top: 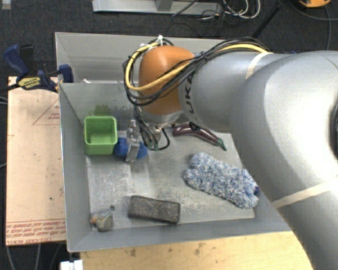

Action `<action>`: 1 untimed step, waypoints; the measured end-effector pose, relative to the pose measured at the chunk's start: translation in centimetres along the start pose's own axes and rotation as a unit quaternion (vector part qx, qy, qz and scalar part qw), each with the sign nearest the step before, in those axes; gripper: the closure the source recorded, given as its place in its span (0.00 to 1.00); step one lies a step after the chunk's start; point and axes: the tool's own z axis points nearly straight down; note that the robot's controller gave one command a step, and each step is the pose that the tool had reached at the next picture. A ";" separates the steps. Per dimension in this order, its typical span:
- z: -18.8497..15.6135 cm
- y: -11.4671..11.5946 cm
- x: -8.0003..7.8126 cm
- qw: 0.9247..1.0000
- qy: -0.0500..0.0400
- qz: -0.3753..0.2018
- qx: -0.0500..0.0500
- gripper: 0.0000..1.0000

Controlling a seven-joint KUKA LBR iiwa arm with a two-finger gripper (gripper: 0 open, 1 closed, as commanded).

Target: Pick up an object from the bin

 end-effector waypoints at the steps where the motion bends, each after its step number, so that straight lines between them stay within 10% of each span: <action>1: 0.0 0.0 0.0 1.000 0.000 0.000 0.000 1.00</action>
Offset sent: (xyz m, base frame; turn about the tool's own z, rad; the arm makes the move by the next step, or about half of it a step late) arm 0.0001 0.0000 0.0099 -0.0001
